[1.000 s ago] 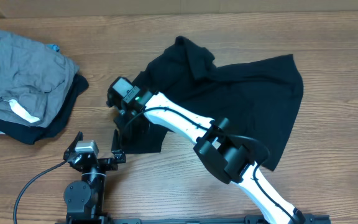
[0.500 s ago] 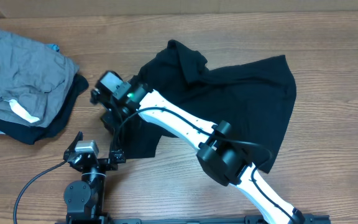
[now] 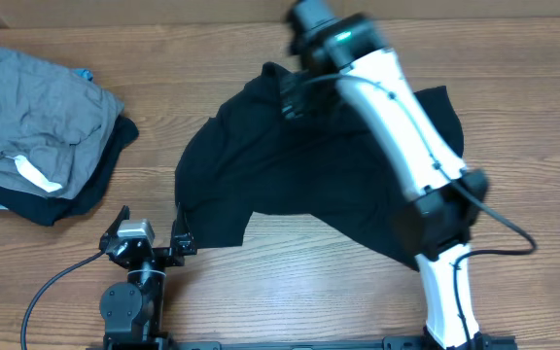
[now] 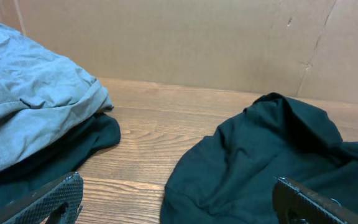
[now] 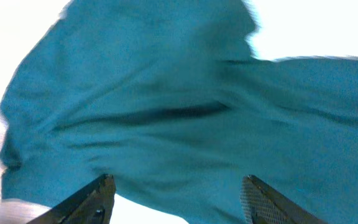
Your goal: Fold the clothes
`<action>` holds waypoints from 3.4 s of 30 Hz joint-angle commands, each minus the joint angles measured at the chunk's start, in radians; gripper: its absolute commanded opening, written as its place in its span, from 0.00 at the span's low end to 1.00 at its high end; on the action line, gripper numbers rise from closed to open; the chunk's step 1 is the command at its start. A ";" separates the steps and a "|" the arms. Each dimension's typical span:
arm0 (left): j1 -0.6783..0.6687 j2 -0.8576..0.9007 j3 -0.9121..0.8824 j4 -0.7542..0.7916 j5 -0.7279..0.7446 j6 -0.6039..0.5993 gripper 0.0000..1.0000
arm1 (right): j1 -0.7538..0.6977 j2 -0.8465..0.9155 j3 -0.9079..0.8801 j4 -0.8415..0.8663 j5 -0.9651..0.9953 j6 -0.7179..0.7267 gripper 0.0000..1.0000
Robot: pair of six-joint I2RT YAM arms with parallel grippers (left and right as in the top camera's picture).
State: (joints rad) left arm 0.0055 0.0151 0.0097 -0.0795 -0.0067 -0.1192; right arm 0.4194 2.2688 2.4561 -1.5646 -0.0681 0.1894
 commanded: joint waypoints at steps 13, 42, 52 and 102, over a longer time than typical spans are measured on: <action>-0.006 -0.010 -0.004 0.002 0.007 0.023 1.00 | -0.375 -0.261 -0.092 -0.130 -0.064 0.055 0.83; -0.006 -0.010 -0.004 0.002 0.007 0.023 1.00 | -0.441 -0.629 -1.576 0.576 0.034 0.303 1.00; -0.006 -0.010 -0.004 0.002 0.007 0.023 1.00 | -0.452 -0.629 -1.651 0.672 0.241 0.369 1.00; -0.006 0.392 0.507 -0.043 0.413 0.098 1.00 | -0.552 -0.629 -1.370 0.661 -0.023 0.150 0.04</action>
State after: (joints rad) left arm 0.0059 0.1970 0.3183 -0.0719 0.3244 -0.0700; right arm -0.1383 1.6432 1.0912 -0.9066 -0.1322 0.3393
